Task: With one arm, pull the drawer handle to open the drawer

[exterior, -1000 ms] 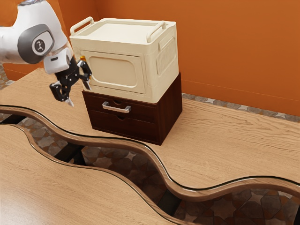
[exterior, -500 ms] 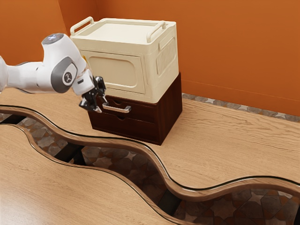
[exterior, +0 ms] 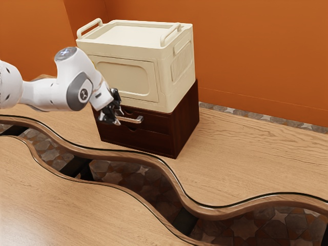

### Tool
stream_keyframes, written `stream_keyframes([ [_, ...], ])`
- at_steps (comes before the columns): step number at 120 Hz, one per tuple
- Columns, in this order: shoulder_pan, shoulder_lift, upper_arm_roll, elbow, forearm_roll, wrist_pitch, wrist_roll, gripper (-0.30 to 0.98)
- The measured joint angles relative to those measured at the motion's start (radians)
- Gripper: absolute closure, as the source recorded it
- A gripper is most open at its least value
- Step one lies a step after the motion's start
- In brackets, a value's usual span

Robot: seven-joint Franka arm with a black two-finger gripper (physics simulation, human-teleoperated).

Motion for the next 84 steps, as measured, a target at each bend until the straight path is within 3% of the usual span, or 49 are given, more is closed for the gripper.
stream_keyframes([
  [54, -0.001, 0.044, -0.016, 0.022, 0.0, 0.021, 0.013, 0.5],
  [84, -0.002, 0.039, -0.025, 0.015, -0.002, 0.023, 0.051, 0.6],
])
